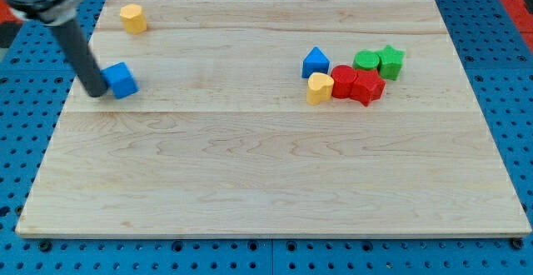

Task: Move the blue cube to the lefts ide of the blue triangle

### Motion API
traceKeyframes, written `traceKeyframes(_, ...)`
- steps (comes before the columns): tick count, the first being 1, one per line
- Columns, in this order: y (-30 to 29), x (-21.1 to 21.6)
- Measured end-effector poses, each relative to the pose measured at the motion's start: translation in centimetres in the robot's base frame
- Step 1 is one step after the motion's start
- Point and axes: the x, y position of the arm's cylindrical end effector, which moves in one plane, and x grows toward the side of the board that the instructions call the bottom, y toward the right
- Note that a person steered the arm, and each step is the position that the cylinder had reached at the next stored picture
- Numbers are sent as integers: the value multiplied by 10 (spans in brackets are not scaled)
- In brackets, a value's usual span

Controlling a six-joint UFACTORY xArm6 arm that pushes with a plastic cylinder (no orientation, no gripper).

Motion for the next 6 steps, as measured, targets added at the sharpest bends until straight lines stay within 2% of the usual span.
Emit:
traceKeyframes(1, 57, 13)
traceKeyframes(2, 14, -6)
traceKeyframes(3, -32, -6)
traceKeyframes(4, -52, -42)
traceKeyframes(5, -5, -46)
traceKeyframes(6, 50, -28)
